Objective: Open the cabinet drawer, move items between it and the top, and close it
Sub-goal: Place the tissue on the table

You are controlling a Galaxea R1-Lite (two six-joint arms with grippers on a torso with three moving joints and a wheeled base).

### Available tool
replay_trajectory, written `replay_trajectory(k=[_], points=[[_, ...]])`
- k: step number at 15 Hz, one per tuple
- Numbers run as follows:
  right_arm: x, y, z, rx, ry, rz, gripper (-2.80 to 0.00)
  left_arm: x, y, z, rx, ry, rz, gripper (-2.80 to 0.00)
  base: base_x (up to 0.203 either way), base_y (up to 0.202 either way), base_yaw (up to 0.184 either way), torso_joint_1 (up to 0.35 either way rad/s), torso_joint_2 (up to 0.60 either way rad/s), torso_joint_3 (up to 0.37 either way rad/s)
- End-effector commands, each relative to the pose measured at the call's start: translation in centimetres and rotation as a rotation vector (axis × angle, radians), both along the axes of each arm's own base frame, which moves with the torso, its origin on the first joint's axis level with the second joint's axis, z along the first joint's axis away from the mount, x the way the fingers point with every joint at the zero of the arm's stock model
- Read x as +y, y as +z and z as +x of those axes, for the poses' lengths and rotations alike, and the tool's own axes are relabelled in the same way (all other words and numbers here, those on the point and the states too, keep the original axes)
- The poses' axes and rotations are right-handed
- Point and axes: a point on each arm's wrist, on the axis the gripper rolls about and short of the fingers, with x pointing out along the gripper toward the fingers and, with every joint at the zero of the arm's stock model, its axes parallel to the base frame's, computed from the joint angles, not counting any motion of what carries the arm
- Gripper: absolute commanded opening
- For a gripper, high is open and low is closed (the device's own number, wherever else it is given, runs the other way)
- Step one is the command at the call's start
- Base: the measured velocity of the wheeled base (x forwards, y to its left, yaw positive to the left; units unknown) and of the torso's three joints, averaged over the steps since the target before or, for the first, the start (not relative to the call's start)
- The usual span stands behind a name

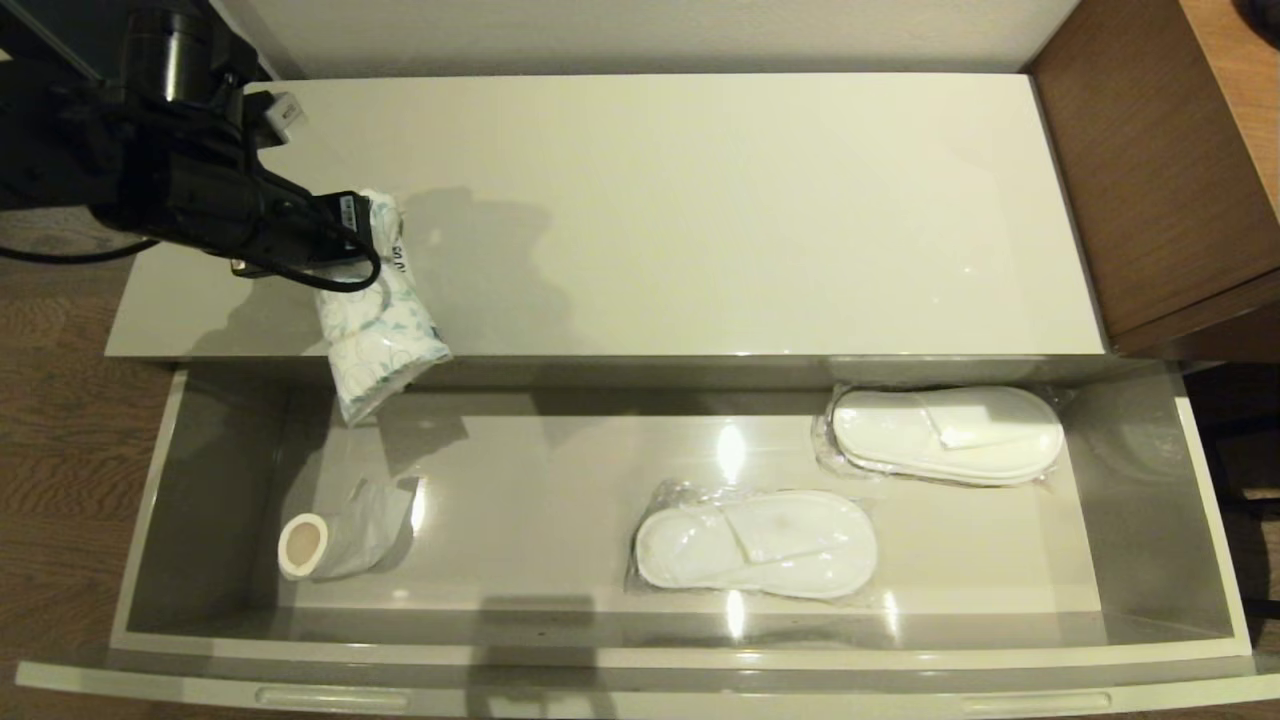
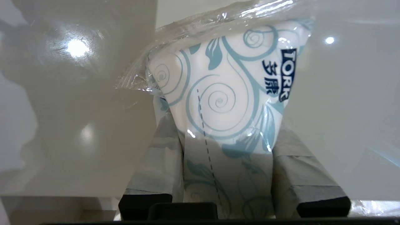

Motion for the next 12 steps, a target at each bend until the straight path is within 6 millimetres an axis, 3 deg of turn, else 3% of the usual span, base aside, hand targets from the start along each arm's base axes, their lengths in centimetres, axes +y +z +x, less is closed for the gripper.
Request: replay_trajectory(k=[1,2,5,12], points=[[0.0,0.0,0.0,0.002,0.001,0.000,-2.80,-0.1,-2.5,2.6,0.036,0.002,0.001,-2.80,0.000,0.000,0.000,0.000,0.00,0.000],[0.0,0.0,0.0,0.003,0.000,0.001,-2.80,-0.2,-3.3,4.0,0.011,0.003,-0.002,-2.80,0.000,0.000,0.000,0.000,0.00,0.000],[0.0,0.0,0.0,0.003,0.000,0.001,-2.80,-0.2,-3.5,4.7,-0.016,0.002,-0.004,-2.80,0.000,0.000,0.000,0.000,0.00,0.000],[0.0,0.0,0.0,0.003,0.000,0.000,-2.80,-0.2,-1.2,4.1,-0.156,0.022,-0.026,-2.80,0.000,0.000,0.000,0.000,0.00,0.000]])
